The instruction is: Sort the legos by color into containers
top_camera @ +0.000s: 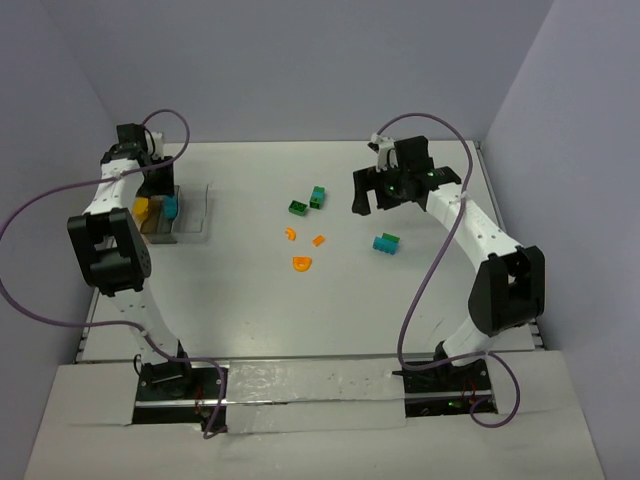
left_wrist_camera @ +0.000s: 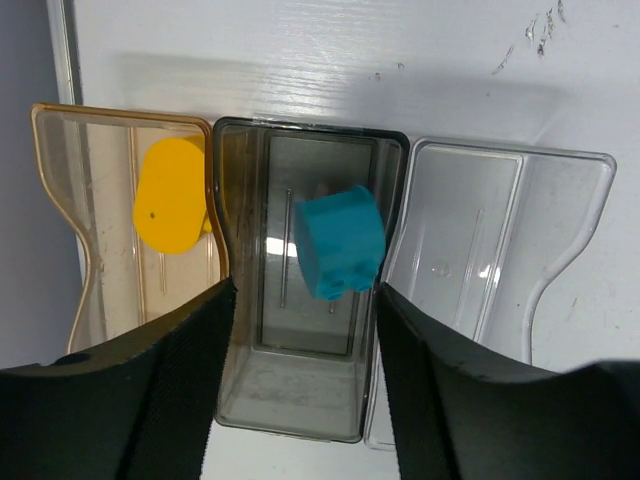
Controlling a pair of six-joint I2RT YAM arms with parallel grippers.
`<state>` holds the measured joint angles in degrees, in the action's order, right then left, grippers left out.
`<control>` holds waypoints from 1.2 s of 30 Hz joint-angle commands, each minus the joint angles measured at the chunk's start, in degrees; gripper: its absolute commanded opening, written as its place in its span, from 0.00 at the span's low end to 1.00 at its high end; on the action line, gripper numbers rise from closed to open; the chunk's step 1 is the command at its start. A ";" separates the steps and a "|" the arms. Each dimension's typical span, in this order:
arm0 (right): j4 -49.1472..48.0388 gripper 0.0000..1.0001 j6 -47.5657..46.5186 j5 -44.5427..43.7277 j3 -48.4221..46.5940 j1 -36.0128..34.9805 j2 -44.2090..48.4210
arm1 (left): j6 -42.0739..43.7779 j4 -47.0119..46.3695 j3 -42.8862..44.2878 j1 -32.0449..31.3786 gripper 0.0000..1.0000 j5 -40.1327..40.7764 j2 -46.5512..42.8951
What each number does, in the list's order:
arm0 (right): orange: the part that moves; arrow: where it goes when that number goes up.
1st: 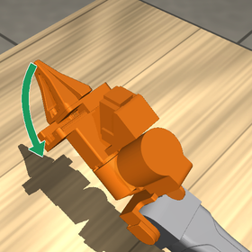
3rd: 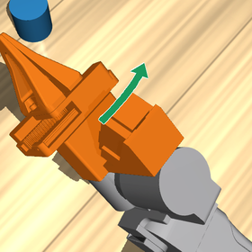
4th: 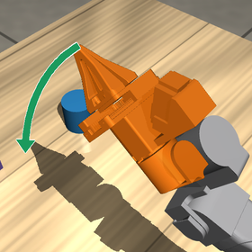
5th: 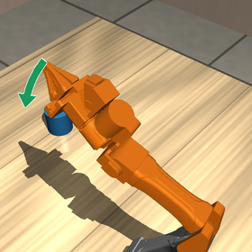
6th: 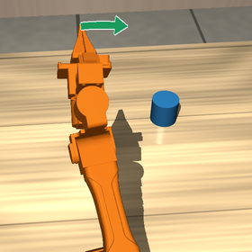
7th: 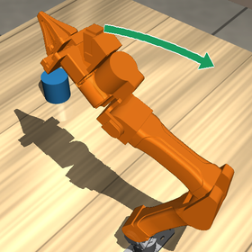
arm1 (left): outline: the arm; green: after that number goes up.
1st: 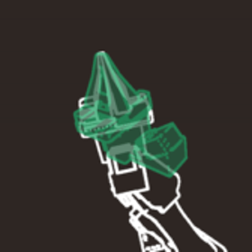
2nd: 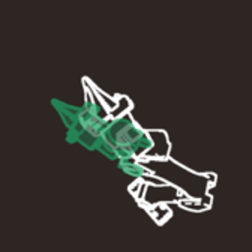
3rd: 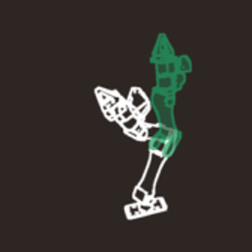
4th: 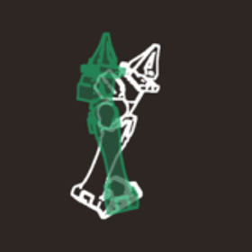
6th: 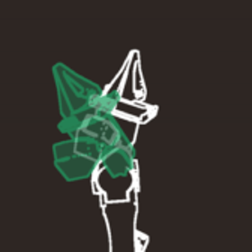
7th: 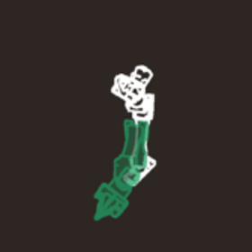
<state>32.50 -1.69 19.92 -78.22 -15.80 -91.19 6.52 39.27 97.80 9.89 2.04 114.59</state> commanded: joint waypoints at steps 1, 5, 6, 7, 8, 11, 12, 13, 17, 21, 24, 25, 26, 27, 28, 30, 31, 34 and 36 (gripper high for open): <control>3.46 1.00 -5.36 -3.06 -0.80 1.48 -0.48 | 0.07 0.46 2.92 -0.14 0.69 -1.17 -1.57; 4.37 0.98 -8.02 -5.18 -0.32 2.21 0.03 | 0.28 1.02 2.99 -0.56 0.74 -2.26 -3.61; 4.42 0.97 -8.44 -5.40 -0.23 2.26 0.17 | 0.52 1.03 2.69 -0.73 0.74 -3.41 -4.42; 4.42 0.95 -8.63 -5.51 -0.22 2.23 0.37 | 0.84 0.61 2.15 -0.95 0.72 -4.64 -5.42; 4.44 0.92 -8.74 -5.25 -0.32 2.15 0.60 | 1.23 -0.15 0.92 -1.59 0.70 -6.51 -7.25; 4.33 0.85 -8.51 -4.37 -0.62 1.65 0.23 | 4.19 -1.82 -3.30 -4.25 0.67 -12.13 -13.32; 4.40 0.84 -8.25 -4.37 -0.82 1.45 -0.35 | 5.87 -1.96 -4.79 -5.68 0.66 -16.01 -15.58; 4.68 0.82 -7.95 -4.37 -1.04 1.33 -0.77 | 7.15 -1.43 -6.26 -7.64 0.66 -20.36 -17.75; 5.65 0.78 -7.80 -3.93 -0.89 1.30 -2.23 | 14.21 4.31 -8.94 -16.64 0.67 -29.36 -20.98; 5.09 0.78 -6.69 -3.34 0.72 1.41 -1.30 | 19.69 7.66 -13.83 -28.10 0.70 -35.05 -21.42; 5.21 0.79 -5.95 -2.52 1.84 1.66 -0.65 | 22.22 8.53 -15.11 -33.67 0.73 -37.71 -19.28; 5.30 0.79 -5.78 -2.51 2.04 1.84 -0.46 | 22.46 8.30 -15.36 -34.95 0.74 -37.67 -18.55; 5.30 0.79 -5.63 -2.29 2.56 2.21 -0.09 | 22.09 7.20 -15.51 -36.87 0.74 -36.64 -17.44; 5.30 0.79 -5.46 -2.26 2.63 2.26 0.19 | 21.97 7.05 -15.84 -37.13 0.74 -36.50 -17.29; 5.22 0.79 -5.05 -2.03 3.08 3.17 0.45 | 21.27 5.46 -16.72 -39.17 0.73 -34.23 -16.31; 5.45 0.79 -3.81 -0.76 3.63 5.57 0.96 | 20.31 1.45 -18.36 -41.73 0.67 -29.31 -14.65; 5.47 0.79 -3.68 -0.59 3.68 5.86 1.16 | 20.28 1.07 -18.52 -41.97 0.64 -28.85 -14.48; 5.65 0.79 -2.97 2.05 4.98 10.51 2.04 | 20.09 -2.00 -18.44 -42.94 0.59 -25.95 -10.54; 5.46 0.80 -2.90 2.55 5.86 11.73 3.18 | 21.70 -2.41 -18.17 -43.02 0.56 -26.56 -9.42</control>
<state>37.72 -5.85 19.98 -73.78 -7.61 -92.44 26.11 41.79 78.83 -32.96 -26.57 102.72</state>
